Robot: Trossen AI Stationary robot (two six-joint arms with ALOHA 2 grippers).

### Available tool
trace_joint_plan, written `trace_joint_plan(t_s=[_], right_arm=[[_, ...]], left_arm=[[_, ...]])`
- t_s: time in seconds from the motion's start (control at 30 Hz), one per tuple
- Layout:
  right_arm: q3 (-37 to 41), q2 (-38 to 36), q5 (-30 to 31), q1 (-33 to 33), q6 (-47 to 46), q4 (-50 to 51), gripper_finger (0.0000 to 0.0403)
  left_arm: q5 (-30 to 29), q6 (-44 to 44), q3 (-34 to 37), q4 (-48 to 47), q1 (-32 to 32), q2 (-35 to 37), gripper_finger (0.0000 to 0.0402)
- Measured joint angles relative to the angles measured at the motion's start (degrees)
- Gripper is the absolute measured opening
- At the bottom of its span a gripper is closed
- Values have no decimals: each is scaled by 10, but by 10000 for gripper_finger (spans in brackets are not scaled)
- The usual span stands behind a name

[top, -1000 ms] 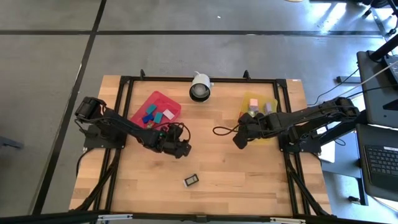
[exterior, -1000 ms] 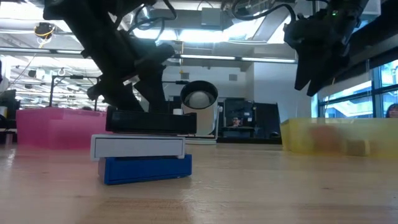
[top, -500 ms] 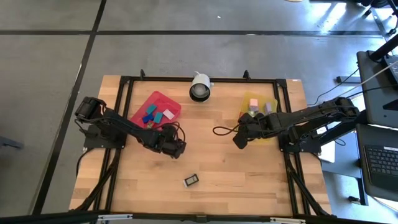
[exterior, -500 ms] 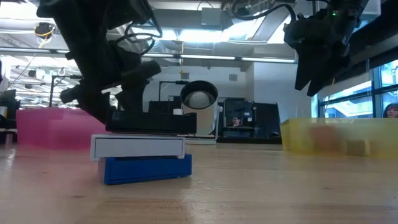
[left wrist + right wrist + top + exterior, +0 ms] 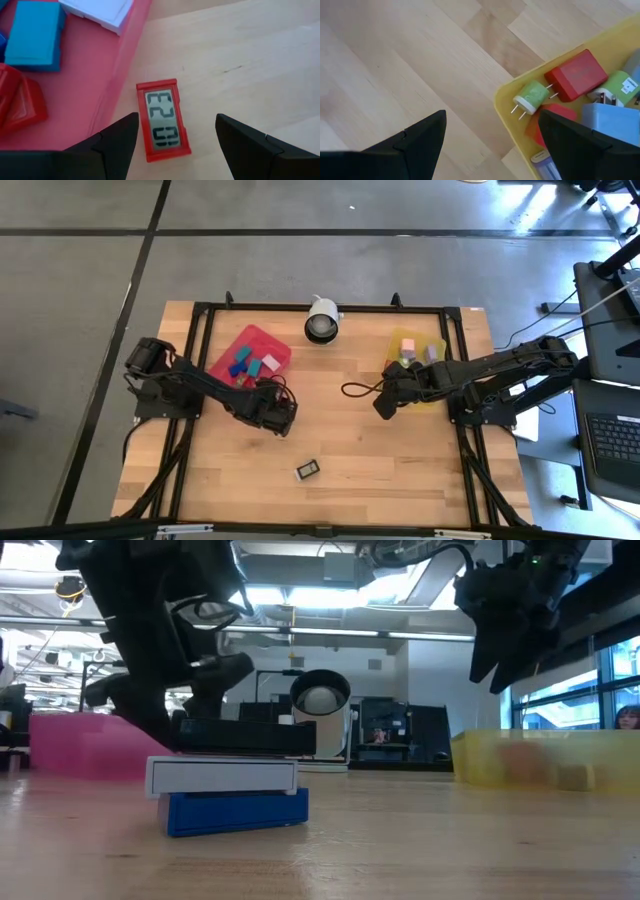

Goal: Pick & Place Office items
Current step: Put the red digital timer into the pink bin

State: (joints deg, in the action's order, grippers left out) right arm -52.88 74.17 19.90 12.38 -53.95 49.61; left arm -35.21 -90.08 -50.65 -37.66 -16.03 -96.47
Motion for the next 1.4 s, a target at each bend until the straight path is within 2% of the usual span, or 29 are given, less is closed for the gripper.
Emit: trace_joint_plan(t_s=[0.47,0.77,0.97,1.23,1.4], right_arm=[[0,0,1,0,0,-7,317],[0,0,1,0,0,-10,318],[0,0,0,0,0,-10,318],[0,0,0,0,2,-11,318],[0,0,0,0,2,-12,318]], left_arm=[[9,-19,3,6,-4,-10,263],[0,0,-59,-66,-7,-10,263],[-16,9,-86,-72,-20,-10,263],[-13,38,-93,-27,-36,-31,263],[-49,79,-93,21,-32,-53,263]])
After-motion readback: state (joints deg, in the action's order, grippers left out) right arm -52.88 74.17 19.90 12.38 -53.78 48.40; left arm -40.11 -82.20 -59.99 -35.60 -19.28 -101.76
